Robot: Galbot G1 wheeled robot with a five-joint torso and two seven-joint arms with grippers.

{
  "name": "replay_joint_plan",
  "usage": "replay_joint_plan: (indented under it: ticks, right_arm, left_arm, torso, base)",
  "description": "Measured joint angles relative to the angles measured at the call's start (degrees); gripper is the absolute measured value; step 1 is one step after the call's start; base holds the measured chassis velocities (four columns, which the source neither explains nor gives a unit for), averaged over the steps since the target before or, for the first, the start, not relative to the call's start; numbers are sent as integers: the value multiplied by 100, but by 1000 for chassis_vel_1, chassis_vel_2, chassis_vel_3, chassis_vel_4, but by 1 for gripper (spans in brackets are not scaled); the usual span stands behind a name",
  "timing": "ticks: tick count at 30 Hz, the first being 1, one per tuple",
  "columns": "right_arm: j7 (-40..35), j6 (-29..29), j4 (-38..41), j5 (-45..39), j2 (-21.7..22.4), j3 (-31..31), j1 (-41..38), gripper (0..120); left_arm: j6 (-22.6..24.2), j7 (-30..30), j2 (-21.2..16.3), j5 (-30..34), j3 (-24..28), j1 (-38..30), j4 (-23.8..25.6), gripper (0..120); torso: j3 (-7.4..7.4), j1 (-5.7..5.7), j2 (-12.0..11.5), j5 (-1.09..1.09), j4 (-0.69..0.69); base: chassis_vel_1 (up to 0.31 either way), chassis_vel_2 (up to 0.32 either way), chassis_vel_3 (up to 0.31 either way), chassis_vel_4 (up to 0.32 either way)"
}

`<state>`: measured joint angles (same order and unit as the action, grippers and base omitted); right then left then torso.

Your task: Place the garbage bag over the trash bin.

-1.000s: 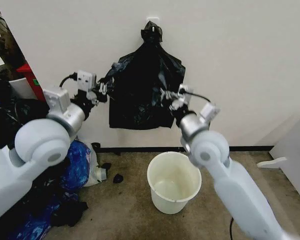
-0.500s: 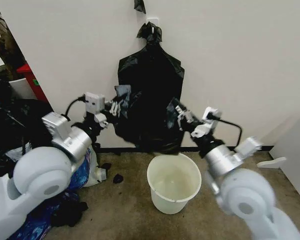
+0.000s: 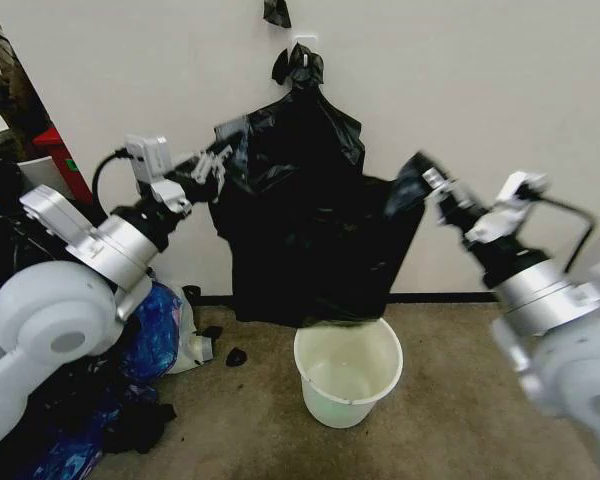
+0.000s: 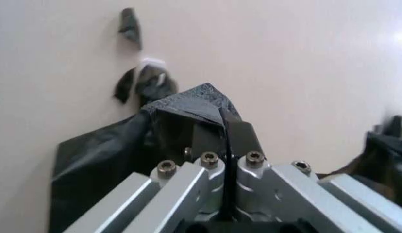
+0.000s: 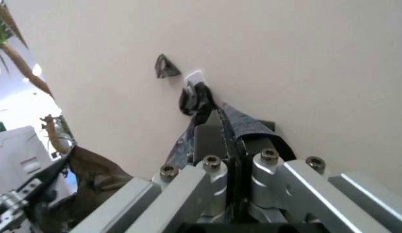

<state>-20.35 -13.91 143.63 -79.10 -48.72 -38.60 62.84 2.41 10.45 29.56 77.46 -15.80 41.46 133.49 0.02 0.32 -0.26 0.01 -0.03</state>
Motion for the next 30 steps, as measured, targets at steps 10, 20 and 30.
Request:
replay_joint_plan:
  ticks: [10, 20, 30]
  right_arm:
    - [205, -49, -22, -193, 99, -758, 650, 0]
    - [248, -61, -30, -332, 194, -1362, 924, 0]
    - [520, 5, -57, 562, -163, -599, 839, 0]
  left_arm:
    - [335, -631, 531, 450, 618, -994, -480, 0]
    - [527, -751, 1448, 760, 1876, -2262, -1272, 0]
    - [403, -990, 1872, 364, 2174, -2191, -1883, 0]
  torso:
    - [0, 0, 0, 2, 2]
    - [0, 0, 0, 1, -1]
    - [0, 0, 0, 2, 0]
  base:
    - [0, 0, 0, 0]
    - [0, 0, 0, 0]
    - [0, 0, 0, 0]
